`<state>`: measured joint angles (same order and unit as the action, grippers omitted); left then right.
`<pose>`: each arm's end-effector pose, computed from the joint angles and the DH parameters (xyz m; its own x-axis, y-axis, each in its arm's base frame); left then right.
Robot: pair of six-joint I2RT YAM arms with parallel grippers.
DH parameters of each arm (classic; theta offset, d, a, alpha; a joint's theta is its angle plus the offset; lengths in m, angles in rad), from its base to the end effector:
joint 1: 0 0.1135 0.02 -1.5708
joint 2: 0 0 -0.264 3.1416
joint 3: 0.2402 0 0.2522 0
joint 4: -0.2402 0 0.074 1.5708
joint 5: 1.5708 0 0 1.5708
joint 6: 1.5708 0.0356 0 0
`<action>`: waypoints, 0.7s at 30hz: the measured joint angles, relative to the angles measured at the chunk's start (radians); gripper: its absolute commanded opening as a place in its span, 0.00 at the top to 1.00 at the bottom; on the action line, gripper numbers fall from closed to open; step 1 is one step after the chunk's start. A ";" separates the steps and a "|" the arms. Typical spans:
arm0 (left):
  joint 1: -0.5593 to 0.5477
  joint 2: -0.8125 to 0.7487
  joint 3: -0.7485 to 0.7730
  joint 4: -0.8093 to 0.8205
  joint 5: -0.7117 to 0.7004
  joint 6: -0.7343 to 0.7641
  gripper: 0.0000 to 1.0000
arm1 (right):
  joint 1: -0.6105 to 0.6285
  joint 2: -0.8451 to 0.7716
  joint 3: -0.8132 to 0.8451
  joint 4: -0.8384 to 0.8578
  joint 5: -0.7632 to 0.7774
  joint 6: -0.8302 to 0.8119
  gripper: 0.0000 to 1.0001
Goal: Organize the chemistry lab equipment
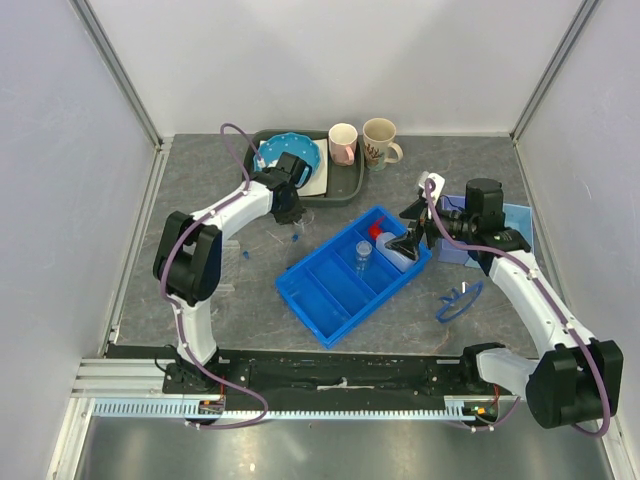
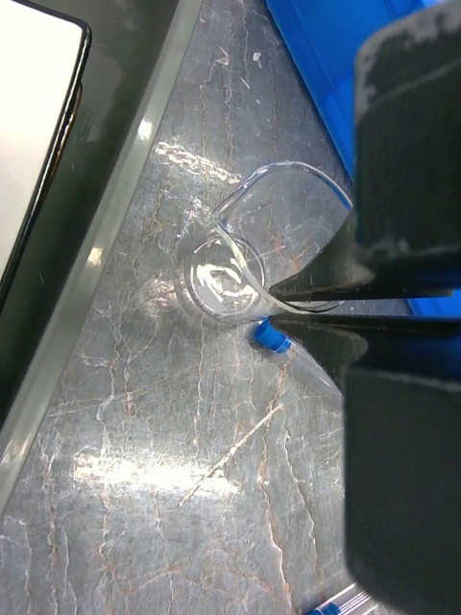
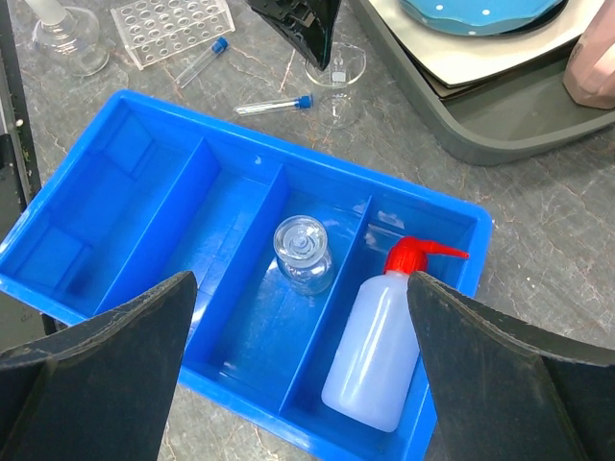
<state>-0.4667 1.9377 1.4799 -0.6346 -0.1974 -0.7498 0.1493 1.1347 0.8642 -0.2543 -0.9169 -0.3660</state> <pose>0.3703 -0.1787 0.2088 -0.8259 -0.3322 -0.4555 -0.2764 0.9428 -0.1863 0.2364 0.0641 0.2972 -0.1872 -0.2483 -0.9504 -0.8961 0.4396 0.0616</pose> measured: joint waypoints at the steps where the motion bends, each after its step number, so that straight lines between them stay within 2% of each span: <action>1: 0.000 0.000 0.000 0.000 0.001 0.003 0.98 | 0.000 0.002 0.000 -0.001 0.001 -0.001 0.02; 6: 0.000 -0.005 -0.004 0.007 0.002 0.026 0.98 | -0.001 0.009 0.000 -0.003 0.006 -0.008 0.02; 10: 0.000 -0.075 -0.087 0.025 0.002 0.064 0.98 | -0.001 0.010 0.000 -0.009 0.013 -0.019 0.02; 17: 0.001 -0.370 -0.280 0.081 0.084 0.167 0.98 | -0.001 0.021 0.000 -0.021 0.034 -0.055 0.02; 21: 0.001 -0.587 -0.425 0.153 0.225 0.231 0.98 | -0.001 0.040 0.000 -0.040 0.048 -0.079 0.02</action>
<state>-0.4660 1.3510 1.0546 -0.4812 0.0273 -0.5186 0.1482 1.1744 0.8646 -0.2939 -0.8684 -0.4446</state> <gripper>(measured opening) 0.043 0.982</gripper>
